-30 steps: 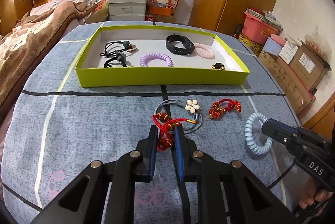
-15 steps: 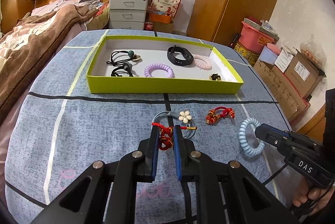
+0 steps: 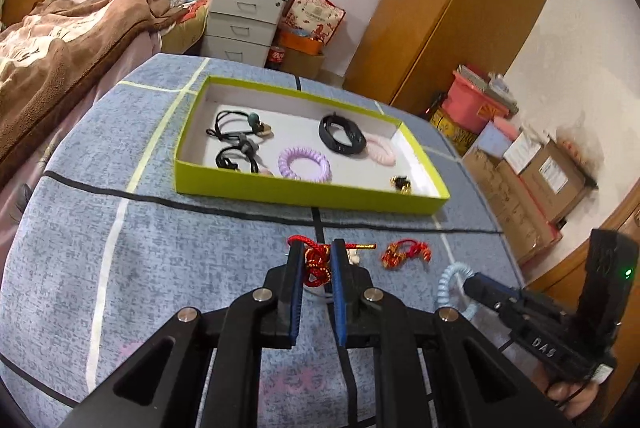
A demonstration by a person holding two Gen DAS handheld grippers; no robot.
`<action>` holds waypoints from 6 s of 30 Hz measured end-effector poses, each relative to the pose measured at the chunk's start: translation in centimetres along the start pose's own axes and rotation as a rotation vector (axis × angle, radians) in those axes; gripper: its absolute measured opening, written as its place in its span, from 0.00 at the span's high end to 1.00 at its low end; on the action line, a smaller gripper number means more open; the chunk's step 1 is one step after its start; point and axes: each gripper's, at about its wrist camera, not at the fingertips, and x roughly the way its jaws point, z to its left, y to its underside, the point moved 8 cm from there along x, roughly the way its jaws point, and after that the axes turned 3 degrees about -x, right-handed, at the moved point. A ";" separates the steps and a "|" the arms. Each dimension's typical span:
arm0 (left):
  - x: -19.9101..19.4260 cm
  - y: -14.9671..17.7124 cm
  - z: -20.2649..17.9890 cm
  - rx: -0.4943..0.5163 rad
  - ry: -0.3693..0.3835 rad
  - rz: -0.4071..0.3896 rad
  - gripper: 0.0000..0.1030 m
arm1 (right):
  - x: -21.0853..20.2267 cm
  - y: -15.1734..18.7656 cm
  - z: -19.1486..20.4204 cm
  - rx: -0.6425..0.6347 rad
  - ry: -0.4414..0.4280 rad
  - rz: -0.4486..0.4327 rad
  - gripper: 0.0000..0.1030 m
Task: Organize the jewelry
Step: 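Lift the blue coil and red tasseled tie and carry both over the green box, then lower the blue coil and red tasseled tie into the box and open both grippers, then move both open grippers toward the red beaded tie and gray flower hair tie, then grasp and lift the red beaded tie with the right gripper while the left gripper approaches the gray flower tie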
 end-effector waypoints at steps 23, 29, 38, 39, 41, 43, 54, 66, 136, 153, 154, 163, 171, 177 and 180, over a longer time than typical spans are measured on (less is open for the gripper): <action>2.8 -8.7 0.1 0.104 -0.038 -0.036 0.87 | 4.4 -8.1 0.0 0.007 0.044 -0.021 0.91; 5.7 -9.9 0.7 0.094 -0.038 -0.004 0.87 | 6.6 -9.2 -0.3 0.009 0.056 0.009 0.91; 9.4 -10.3 1.8 0.062 -0.036 0.056 0.87 | 9.8 -9.3 -1.1 0.015 0.062 0.069 0.91; 9.8 -10.4 1.8 0.065 -0.035 0.059 0.87 | 10.0 -9.3 -1.2 0.013 0.065 0.073 0.91; 10.2 -10.6 1.8 0.067 -0.040 0.063 0.87 | 10.4 -9.3 -1.2 0.011 0.062 0.078 0.91; 10.7 -10.7 1.8 0.067 -0.041 0.069 0.87 | 10.5 -9.3 -1.2 0.009 0.061 0.081 0.91; 12.3 -9.9 2.1 0.078 -0.076 0.111 0.86 | 11.3 -9.3 -1.0 -0.004 0.069 0.104 0.91; 12.3 -9.6 2.2 0.088 -0.088 0.114 0.67 | 11.4 -9.4 -0.9 -0.019 0.080 0.104 0.90; -1.6 2.9 4.2 -0.014 -0.082 0.048 0.42 | 4.9 -2.6 1.3 -0.225 -0.027 0.040 0.51; -1.0 3.4 3.6 -0.022 -0.066 0.066 0.42 | 6.7 -1.7 2.0 -0.246 -0.055 0.111 0.51; -1.0 3.3 3.4 -0.019 -0.066 0.065 0.42 | 6.6 -1.7 1.9 -0.244 -0.053 0.113 0.51; 0.3 3.0 2.0 0.019 -0.077 0.083 0.42 | 6.2 -1.2 1.5 -0.249 -0.031 0.125 0.79; 1.8 2.7 -0.2 0.066 -0.067 0.102 0.42 | 5.3 -1.5 0.4 -0.194 -0.014 0.092 0.84; 3.6 2.6 -2.4 0.126 -0.090 0.111 0.42 | 3.9 -2.1 -1.3 -0.106 -0.002 0.042 0.84; 4.2 2.7 -3.2 0.170 -0.127 0.104 0.42 | 3.4 -2.2 -1.6 -0.087 -0.008 0.033 0.84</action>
